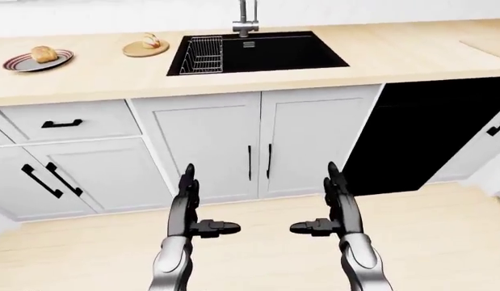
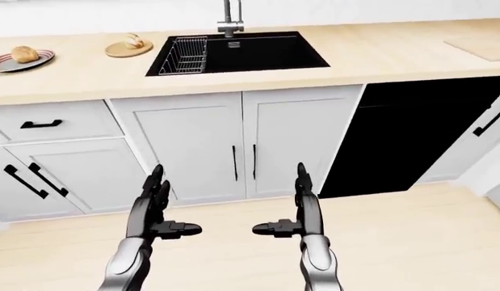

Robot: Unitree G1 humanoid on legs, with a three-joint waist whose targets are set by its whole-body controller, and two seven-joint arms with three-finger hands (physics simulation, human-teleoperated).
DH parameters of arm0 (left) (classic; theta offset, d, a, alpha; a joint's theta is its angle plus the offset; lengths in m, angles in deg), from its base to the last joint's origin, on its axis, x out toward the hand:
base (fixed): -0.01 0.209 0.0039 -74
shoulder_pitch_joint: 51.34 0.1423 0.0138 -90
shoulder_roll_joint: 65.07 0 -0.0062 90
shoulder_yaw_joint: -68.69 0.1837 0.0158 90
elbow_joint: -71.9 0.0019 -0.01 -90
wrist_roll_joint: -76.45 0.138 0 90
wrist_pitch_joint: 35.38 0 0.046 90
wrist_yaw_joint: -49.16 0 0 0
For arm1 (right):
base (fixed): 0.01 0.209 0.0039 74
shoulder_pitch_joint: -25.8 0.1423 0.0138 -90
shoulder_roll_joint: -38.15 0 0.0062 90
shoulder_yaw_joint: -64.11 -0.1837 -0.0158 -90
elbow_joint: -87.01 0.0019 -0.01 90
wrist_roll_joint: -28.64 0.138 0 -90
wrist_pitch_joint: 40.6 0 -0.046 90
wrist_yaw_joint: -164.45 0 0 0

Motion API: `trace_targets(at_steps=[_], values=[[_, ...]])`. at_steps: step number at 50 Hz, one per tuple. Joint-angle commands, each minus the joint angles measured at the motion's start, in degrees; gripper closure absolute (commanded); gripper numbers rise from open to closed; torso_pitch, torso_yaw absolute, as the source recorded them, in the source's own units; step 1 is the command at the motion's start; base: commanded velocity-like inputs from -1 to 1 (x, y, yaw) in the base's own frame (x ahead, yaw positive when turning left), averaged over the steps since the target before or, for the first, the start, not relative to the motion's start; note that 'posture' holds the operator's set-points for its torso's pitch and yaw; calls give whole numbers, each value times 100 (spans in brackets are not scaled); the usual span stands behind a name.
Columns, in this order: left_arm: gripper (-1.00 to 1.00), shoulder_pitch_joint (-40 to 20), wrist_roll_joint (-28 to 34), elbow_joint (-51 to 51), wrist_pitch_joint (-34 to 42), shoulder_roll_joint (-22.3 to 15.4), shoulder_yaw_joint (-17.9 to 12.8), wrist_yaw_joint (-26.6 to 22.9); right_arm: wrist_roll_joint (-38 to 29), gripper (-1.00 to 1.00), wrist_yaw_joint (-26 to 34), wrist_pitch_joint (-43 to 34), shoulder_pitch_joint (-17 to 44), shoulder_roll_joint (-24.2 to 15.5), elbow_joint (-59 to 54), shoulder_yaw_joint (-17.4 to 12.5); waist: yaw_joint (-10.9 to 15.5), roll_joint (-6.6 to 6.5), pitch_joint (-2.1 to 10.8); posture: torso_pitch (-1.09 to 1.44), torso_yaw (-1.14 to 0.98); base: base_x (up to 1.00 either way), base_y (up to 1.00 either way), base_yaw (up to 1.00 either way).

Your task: Place all breads on the cutting board.

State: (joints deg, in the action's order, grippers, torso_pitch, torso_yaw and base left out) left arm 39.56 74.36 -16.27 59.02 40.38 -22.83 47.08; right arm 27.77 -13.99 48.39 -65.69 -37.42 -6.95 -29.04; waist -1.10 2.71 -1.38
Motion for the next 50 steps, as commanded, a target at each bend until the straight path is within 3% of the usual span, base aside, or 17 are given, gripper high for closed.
trace_targets(at_steps=[1, 5, 8, 9, 10, 13, 19, 22, 24, 27, 30, 33, 35, 36, 38, 40, 50], values=[[-100, -128, -10, -278, -237, -45, -79, 26, 10, -100, 28, 217, 137, 21, 290, 71, 31, -12, 74, 0, 0, 0, 32, 0], [-100, -145, -14, -226, -271, -49, -87, 18, 5, -100, 24, 202, 126, 22, 316, 72, 15, -348, 5, 0, 0, 0, 32, 0], [-100, -150, -14, -201, -292, -50, -89, 17, 9, -100, 25, 236, 139, 19, 272, 64, 75, -994, 166, 0, 0, 0, 33, 0], [-100, -139, -13, -232, -272, -48, -84, 20, 9, -100, 25, 226, 127, 19, 294, 65, 101, -571, 32, 0, 0, 0, 32, 0], [-100, -130, -12, -268, -245, -46, -80, 25, 5, -100, 23, 194, 112, 24, 341, 74, 94, -668, 36, 0, 0, 0, 33, 0], [-100, -124, -6, -331, -186, -42, -71, 36, 14, -100, 24, 211, 139, 19, 294, 60, 115, -515, 76, 0, 0, 0, 32, 0], [-100, -162, -14, -272, -205, -46, -84, 39, -17, -100, -11, 150, 112, 24, 387, 66, 101, -146, 4, 0, 0, 0, 34, 0], [-100, -184, -20, -197, -256, -51, -95, 35, -12, -100, -14, 195, 126, 22, 330, 54, 83, 190, 38, 0, 0, 0, 36, 0], [-100, -184, -23, -211, -239, -51, -93, 38, -4, -100, -16, 158, 132, 26, 360, 58, 3, 35, 24, 0, 0, 0, 37, 0], [-100, -129, -20, -388, -114, -42, -73, 54, 7, -100, -11, 224, 168, 17, 255, 45, 14, 75, 87, 0, 0, 0, 37, 0], [-100, -103, -16, -492, -37, -39, -63, 61, 4, -100, -10, 252, 173, 10, 223, 43, 21, -75, 41, 0, 0, 0, 37, 0], [-100, -106, -16, -434, -94, -39, -70, 54, 5, -100, -7, 277, 167, 8, 211, 40, 7, -355, 5, 0, 0, 0, 37, 0], [-100, -100, -17, -463, -71, -39, -69, 54, -1, -100, -11, 253, 162, 9, 239, 45, 17, -770, 111, 0, 0, 0, 37, 0], [-100, -85, -15, -513, -38, -37, -64, 56, -4, -100, -14, 222, 148, 14, 285, 52, 4, -824, 197, 0, 0, 0, 38, 0], [-100, -95, -11, -496, -45, -37, -64, 56, 7, -100, -1, 243, 145, 12, 269, 47, 139, -626, 32, 0, 0, 0, 19, 19], [-100, -111, -13, -356, -169, -40, -79, 42, 25, -100, -5, 249, 142, 14, 288, 34, 190, -686, 101, 0, 0, 0, 0, 45], [-100, -74, -8, -535, -26, -36, -68, 53, -51, -100, -64, 243, 130, 6, 303, 41, 158, -328, 53, 0, 0, 0, 3, 46]])
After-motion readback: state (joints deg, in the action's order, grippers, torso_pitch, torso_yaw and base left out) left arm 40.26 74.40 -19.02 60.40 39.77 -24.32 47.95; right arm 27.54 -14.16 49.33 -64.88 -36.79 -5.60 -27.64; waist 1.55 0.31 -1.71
